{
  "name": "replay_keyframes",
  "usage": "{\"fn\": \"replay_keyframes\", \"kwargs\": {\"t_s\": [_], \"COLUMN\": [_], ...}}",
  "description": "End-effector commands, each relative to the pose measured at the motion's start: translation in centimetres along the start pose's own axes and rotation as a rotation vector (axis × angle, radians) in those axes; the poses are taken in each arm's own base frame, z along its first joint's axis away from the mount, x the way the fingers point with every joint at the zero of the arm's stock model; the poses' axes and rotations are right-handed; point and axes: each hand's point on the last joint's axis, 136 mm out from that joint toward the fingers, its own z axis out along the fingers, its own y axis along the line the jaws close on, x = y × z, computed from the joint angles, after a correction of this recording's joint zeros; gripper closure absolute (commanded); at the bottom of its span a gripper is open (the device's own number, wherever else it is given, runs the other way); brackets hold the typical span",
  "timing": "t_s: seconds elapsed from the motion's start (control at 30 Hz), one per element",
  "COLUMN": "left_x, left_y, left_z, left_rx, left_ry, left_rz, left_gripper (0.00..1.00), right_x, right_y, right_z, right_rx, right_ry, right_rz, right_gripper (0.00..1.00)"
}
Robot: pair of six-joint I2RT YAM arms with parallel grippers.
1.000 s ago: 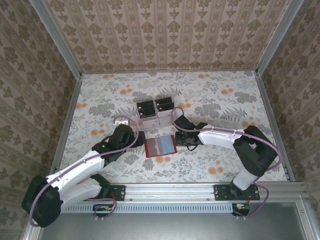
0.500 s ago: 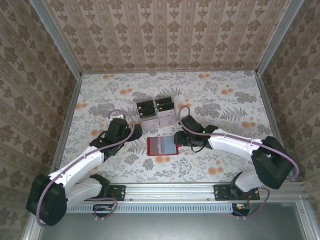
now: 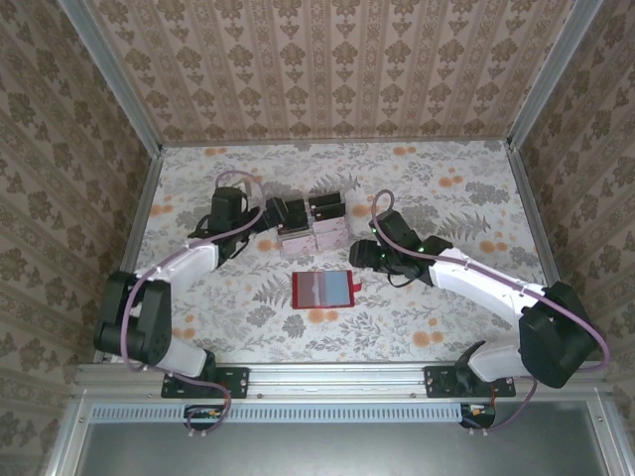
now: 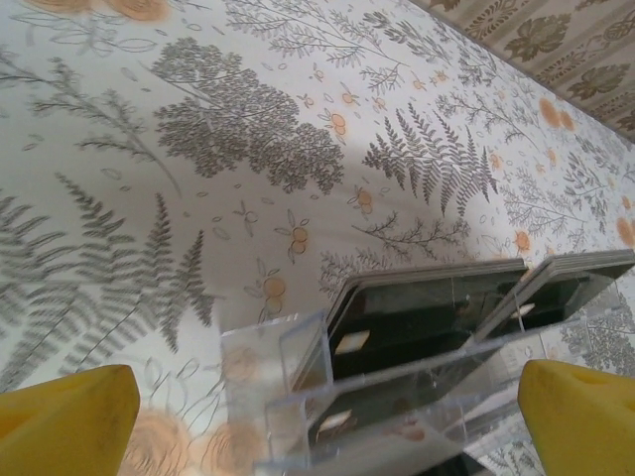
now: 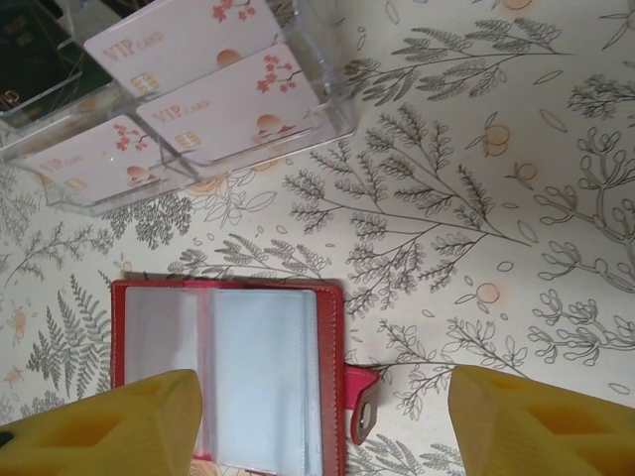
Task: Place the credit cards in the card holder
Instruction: Move the storage box to the center of the table.
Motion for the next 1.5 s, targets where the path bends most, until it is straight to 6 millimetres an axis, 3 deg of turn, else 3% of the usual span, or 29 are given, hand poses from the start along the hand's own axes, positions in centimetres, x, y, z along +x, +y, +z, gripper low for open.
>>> {"fn": "replay_keyframes", "kwargs": {"t_s": [0.0, 0.23, 0.5, 0.7, 0.9, 1.03, 1.2, 1.3, 1.47], "left_x": [-2.1, -2.1, -0.7, 1.0, 0.5, -1.0, -3.5, -4.2, -4.9], "left_y": [-2.4, -4.0, -8.0, -11.0, -12.9, -12.4, -9.0, -7.0, -4.1], "left_z": [1.2, 3.8, 5.7, 6.8, 7.4, 6.1, 3.2, 1.4, -1.8], "left_rx": [0.103, 0.141, 0.201, 0.246, 0.283, 0.282, 0.231, 0.198, 0.147], "left_ry": [-0.025, -0.003, 0.031, 0.068, 0.079, 0.067, 0.031, 0.021, -0.003], "left_rz": [-0.004, -0.012, 0.018, 0.050, 0.066, 0.066, 0.017, -0.012, -0.054], "left_gripper": [0.00, 0.00, 0.00, 0.00, 0.00, 0.00, 0.00, 0.00, 0.00], "right_x": [-0.9, -1.2, -1.3, -1.8, -3.0, -4.2, -5.4, -5.7, -4.6], "right_y": [0.0, -1.2, -1.6, -1.2, 0.4, 1.9, 5.1, 6.8, 7.4], "right_z": [0.1, 0.1, 0.0, -0.4, -0.1, 0.6, 1.6, 2.7, 4.9], "right_rx": [-0.015, -0.017, -0.033, -0.048, -0.079, -0.070, -0.051, -0.027, 0.039], "right_ry": [-0.005, -0.010, -0.021, -0.033, -0.035, -0.013, 0.025, 0.047, 0.147], "right_rz": [0.012, 0.047, 0.067, 0.063, -0.074, -0.274, -0.577, -0.760, -0.986], "right_gripper": [0.32, 0.32, 0.32, 0.33, 0.34, 0.36, 0.39, 0.42, 0.46]}}
